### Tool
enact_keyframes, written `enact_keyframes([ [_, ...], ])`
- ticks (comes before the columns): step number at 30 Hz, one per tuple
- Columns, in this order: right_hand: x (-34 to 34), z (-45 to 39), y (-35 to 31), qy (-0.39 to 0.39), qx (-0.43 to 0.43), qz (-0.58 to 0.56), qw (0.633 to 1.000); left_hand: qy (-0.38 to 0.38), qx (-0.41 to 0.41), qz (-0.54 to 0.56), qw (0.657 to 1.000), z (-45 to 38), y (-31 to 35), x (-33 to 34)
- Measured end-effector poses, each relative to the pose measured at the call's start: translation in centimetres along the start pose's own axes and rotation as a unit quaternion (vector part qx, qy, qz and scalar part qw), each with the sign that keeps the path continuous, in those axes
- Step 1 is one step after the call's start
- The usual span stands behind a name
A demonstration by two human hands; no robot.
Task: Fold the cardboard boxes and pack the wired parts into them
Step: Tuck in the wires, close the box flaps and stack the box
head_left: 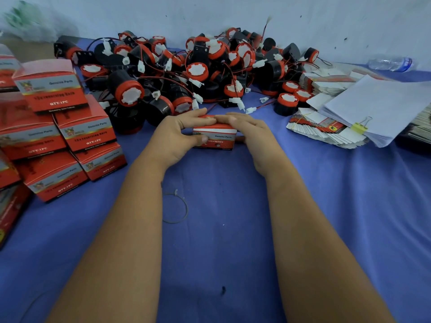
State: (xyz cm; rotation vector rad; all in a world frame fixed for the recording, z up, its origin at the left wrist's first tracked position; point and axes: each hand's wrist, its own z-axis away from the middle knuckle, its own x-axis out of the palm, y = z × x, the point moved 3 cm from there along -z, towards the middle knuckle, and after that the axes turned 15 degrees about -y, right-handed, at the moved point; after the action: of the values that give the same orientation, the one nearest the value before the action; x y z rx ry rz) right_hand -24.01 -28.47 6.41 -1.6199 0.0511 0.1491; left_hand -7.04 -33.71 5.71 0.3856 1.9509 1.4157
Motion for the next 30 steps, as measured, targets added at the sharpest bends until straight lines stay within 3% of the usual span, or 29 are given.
enact_keyframes([
  [8, 0.4, -0.5, -0.5, -0.009, 0.054, -0.012, 0.998, 0.012, 0.004, 0.009, 1.000, 0.1, 0.5, 0.4],
  [14, 1.0, -1.1, -0.4, 0.008, 0.086, 0.103, 0.991, 0.064, -0.005, -0.075, 0.995, -0.3, 1.2, 1.7],
  [18, 1.3, -1.1, -0.4, 0.009, 0.083, 0.146, 0.986, 0.117, -0.015, -0.098, 0.988, -0.9, 1.2, 2.3],
  [25, 1.6, -0.7, 0.3, 0.056, 0.050, 0.139, 0.987, 0.117, -0.034, -0.080, 0.989, -1.0, 1.5, 2.8],
  [27, 1.8, -0.5, 0.3, 0.089, 0.018, 0.120, 0.989, 0.149, -0.067, -0.119, 0.979, -0.8, 1.7, 3.2],
  [30, 2.4, -0.9, 0.5, 0.089, -0.002, 0.103, 0.991, 0.256, -0.087, -0.263, 0.926, -0.4, 2.9, 3.0],
])
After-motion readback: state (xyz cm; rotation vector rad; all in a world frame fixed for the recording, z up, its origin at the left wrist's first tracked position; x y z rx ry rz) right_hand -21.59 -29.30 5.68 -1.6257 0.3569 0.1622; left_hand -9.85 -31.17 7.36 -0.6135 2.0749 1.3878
